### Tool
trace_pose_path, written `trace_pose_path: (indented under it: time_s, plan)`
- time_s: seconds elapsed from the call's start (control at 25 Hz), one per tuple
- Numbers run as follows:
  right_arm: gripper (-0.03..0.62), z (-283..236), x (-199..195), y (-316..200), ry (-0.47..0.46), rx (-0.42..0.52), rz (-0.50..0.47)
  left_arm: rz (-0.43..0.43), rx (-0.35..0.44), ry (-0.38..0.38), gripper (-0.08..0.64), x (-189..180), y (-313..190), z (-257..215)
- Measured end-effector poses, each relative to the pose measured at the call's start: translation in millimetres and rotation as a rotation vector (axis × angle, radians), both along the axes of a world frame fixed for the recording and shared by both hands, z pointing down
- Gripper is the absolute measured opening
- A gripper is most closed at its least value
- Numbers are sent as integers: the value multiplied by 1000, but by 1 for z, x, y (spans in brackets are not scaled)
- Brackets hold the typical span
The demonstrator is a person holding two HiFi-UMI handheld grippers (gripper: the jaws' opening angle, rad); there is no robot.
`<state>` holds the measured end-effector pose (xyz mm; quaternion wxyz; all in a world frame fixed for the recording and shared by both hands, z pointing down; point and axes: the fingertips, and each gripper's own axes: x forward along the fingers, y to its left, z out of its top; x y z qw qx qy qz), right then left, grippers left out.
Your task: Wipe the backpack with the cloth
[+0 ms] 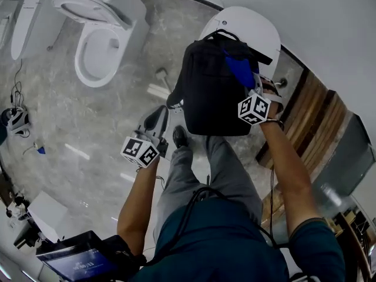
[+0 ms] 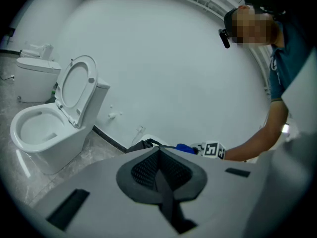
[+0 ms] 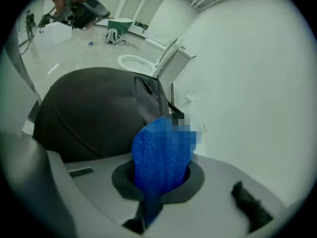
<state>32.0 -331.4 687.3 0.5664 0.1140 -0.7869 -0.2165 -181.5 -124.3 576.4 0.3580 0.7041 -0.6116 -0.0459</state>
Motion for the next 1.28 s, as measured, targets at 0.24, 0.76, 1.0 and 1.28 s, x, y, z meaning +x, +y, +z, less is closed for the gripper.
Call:
trace_pose_path:
  time_s: [0.24,0.76,1.0,1.28]
  plan:
    - [14,-8,47,63,-120,-146,297,75,73,-1,5,29,-27,-34]
    - [14,-242,30,135,-839,-219,550,196,270,-59,5,33,37,-180]
    - [14,-405,31,203,-1148,-159,465,254,381,-52,5,40,89,-252]
    - [14,-533,59,302,-1328,-37,402,393,525,-97,5,66,158,-340]
